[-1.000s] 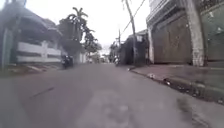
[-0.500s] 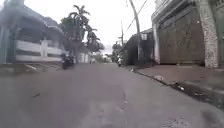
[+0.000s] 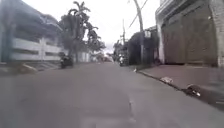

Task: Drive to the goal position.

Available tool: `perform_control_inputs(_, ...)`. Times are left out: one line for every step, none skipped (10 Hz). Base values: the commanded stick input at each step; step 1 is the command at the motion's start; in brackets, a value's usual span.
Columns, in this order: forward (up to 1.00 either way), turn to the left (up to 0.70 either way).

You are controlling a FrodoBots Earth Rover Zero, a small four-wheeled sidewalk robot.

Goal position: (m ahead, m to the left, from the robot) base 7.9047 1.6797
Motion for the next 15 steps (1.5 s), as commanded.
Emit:
perform_control_inputs(1.0,0.0)
perform_control_inputs(1.0,0.0)
perform_control_inputs(1.0,0.0)
perform_control_inputs(1.0,0.0)
perform_control_inputs(1.0,0.0)
perform_control_inputs(1.0,0.0)
perform_control_inputs(1.0,0.0)
perform_control_inputs(1.0,0.0)
perform_control_inputs(1.0,0.0)
perform_control_inputs(1.0,0.0)
perform_control_inputs(1.0,0.0)
perform_control_inputs(1.0,0.0)
perform_control_inputs(1.0,0.0)
perform_control_inputs(1.0,0.0)
perform_control_inputs(1.0,0.0)
